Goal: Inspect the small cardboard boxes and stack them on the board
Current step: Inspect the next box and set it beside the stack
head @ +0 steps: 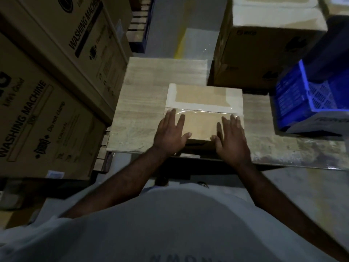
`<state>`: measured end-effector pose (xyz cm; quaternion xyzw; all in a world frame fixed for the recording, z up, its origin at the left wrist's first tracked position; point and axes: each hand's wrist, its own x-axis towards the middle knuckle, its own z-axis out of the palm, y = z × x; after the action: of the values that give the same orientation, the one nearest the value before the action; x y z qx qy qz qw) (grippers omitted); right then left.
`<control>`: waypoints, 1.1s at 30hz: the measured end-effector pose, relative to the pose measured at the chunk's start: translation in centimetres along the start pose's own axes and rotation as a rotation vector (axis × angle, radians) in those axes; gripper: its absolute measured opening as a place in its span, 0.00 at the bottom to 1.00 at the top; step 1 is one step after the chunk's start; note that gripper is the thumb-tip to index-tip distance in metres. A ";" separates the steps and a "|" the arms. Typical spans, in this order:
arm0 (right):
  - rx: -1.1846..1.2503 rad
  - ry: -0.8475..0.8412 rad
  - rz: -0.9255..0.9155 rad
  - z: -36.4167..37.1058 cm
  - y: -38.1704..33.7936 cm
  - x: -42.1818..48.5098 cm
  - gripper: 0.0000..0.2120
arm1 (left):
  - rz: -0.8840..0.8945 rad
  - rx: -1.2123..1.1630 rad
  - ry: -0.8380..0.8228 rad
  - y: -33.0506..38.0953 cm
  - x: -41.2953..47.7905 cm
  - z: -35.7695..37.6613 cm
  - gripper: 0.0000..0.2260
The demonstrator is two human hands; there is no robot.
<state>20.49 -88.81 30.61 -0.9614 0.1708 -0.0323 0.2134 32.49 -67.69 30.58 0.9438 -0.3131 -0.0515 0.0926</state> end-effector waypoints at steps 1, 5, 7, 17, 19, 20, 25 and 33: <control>-0.035 -0.015 -0.040 0.4 -0.4 -0.6 0.34 | 0.015 0.000 -0.015 0.1 -0.4 0.1 0.35; -0.112 -0.061 -0.062 1.5 -0.1 -1.7 0.34 | 0.004 0.030 -0.110 -0.6 -1.7 1.3 0.41; -0.124 -0.061 -0.030 1.6 0.6 -1.9 0.35 | 0.013 0.066 -0.160 -1.4 -2.3 2.0 0.43; 0.016 0.004 0.039 1.8 3.5 -2.1 0.35 | 0.049 0.031 -0.128 -2.2 -2.8 3.0 0.45; 0.050 0.035 0.042 2.0 3.5 -2.1 0.34 | 0.052 0.004 -0.094 -2.4 -2.8 3.2 0.42; 0.062 0.043 0.049 2.0 3.5 -2.1 0.35 | 0.053 -0.017 -0.068 -2.6 -2.9 3.4 0.40; 0.117 0.080 0.047 2.0 4.0 -1.9 0.34 | -0.053 -0.265 -0.068 -3.1 -3.1 3.8 0.32; 0.406 0.065 0.170 0.7 4.4 -1.8 0.27 | -0.062 -0.465 0.015 -2.9 -2.3 2.8 0.24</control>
<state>17.53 -91.68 28.14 -0.8793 0.2479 -0.0789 0.3988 31.90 -64.45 27.33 0.9066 -0.2631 -0.1182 0.3081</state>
